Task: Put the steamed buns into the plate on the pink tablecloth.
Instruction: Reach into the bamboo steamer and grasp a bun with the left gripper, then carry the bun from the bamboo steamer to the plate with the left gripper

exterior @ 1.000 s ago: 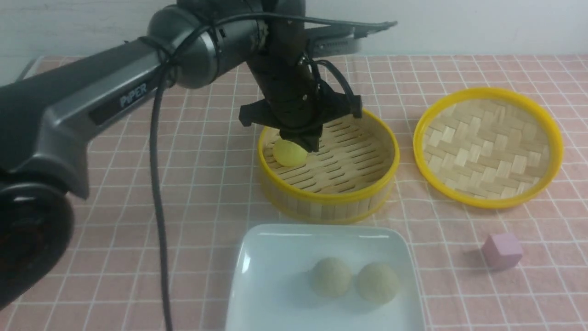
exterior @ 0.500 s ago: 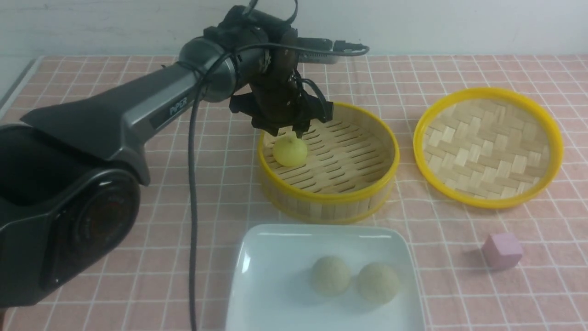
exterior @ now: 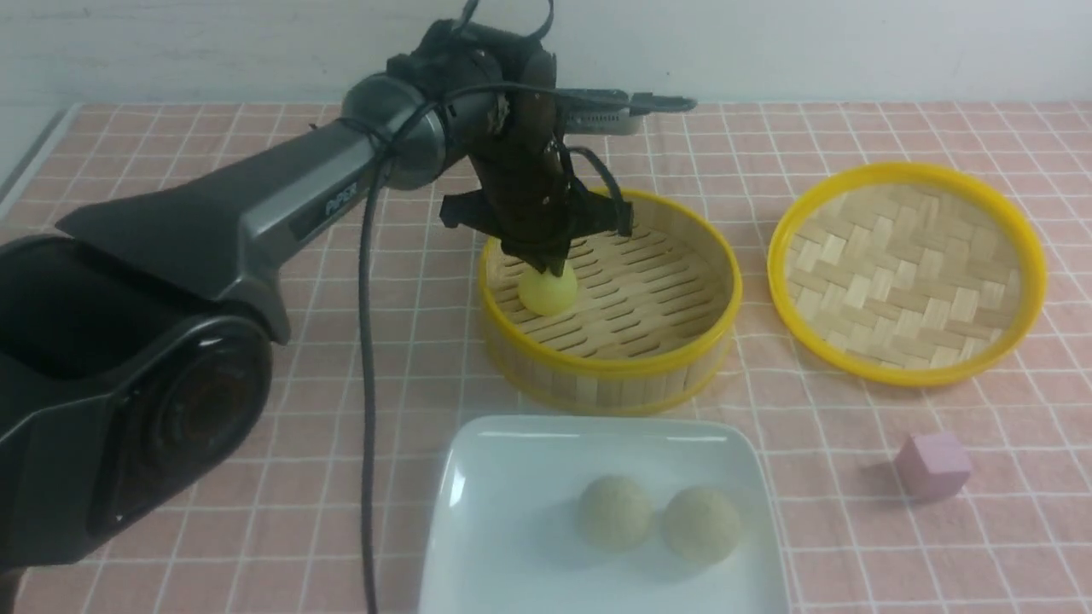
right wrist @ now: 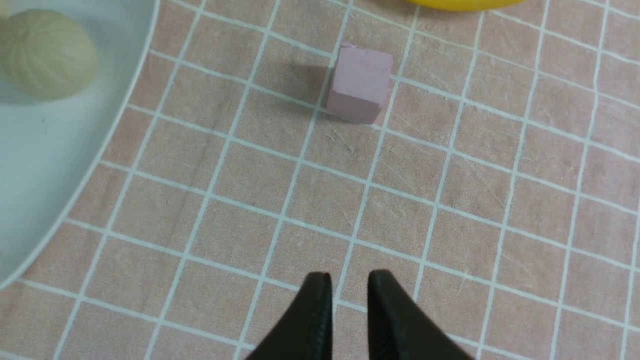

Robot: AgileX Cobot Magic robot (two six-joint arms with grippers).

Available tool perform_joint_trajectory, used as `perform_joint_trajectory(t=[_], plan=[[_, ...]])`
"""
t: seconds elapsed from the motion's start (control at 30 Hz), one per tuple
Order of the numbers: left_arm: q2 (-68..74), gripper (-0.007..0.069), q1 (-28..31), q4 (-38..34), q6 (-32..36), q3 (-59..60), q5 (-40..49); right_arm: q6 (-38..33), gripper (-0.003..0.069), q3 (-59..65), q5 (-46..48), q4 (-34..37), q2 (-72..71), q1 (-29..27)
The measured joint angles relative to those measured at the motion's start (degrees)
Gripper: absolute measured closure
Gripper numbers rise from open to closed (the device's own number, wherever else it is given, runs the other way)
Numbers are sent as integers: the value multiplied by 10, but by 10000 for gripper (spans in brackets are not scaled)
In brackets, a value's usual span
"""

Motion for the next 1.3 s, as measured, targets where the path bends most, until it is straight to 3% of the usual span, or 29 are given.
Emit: perform_joint_trajectory(t=[0.27,0.43,0.53,0.63,0.87,0.97,1.17,1.2,1.27,1.3], plan=[[-160,606,-3,-7,77,-32,116,0,545,0,1,1,0,0],[-236,606,-7,-43,85,180,118,0,543,0,2,6,0,0],[-234,603,-20,-71,86,293,78,0,540,0,2,9,0,0],[-222,602,-47,-96,91,426,-55,0,535,0,2,11,0,0],[-215,582,-54,-101,74,493,-164,2,527,0,4,21,0,0],[-216,538,-54,-101,63,495,-167,2,526,-6,34,41,0,0],[-236,368,-55,-68,53,496,-157,2,526,-31,119,84,-37,0],[-249,304,-55,-61,51,496,-155,1,543,-30,127,99,-75,0],[-259,268,-55,-58,50,496,-153,-1,564,-28,131,106,-105,0],[-272,229,-55,-57,49,496,-152,-8,617,-17,126,111,-146,0]])
